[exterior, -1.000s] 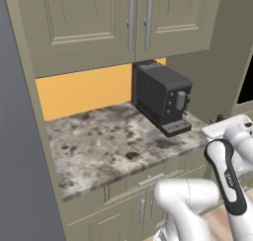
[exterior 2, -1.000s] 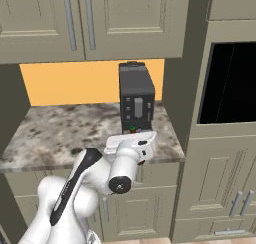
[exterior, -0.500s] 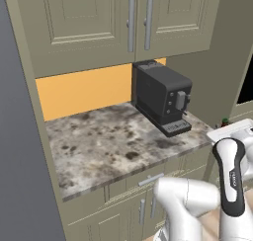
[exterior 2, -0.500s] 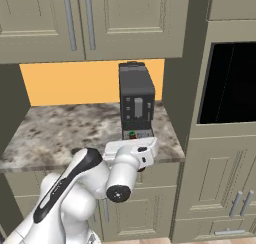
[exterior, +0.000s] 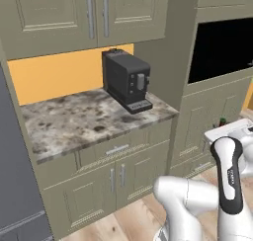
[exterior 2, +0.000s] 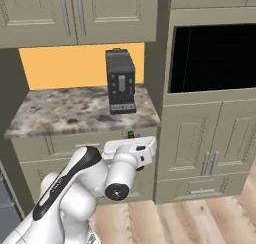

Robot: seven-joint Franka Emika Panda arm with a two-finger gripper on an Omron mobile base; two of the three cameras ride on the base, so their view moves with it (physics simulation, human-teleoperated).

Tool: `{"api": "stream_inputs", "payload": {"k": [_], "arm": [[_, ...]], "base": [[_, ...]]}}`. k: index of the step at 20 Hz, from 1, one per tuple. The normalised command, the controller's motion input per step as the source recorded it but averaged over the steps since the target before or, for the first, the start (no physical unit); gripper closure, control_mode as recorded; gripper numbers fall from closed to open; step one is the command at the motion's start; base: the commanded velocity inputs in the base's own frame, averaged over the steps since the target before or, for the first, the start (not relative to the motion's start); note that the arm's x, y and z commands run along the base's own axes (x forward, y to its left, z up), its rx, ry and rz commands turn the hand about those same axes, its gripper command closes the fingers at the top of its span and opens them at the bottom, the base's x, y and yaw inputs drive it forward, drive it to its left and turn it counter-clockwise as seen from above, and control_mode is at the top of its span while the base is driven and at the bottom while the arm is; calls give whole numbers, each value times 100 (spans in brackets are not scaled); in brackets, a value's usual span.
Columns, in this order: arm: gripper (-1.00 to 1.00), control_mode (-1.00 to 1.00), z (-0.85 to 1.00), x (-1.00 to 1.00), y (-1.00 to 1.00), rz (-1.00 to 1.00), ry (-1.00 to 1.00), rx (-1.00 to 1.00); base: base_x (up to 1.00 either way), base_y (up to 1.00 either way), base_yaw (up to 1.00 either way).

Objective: Move the drinks to the dining counter.

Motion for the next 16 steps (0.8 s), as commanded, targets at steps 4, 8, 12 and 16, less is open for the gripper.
{"api": "stream_inputs", "payload": {"k": [4,8,12,16], "arm": [[100,100,0,0,0,0,0,0],[100,100,0,0,0,0,0,0],[100,100,0,0,0,0,0,0],[100,100,0,0,0,0,0,0]], "base": [[-13,-56,-38],[0,-53,-55],[5,-31,-75],[2,-5,-84]]}}
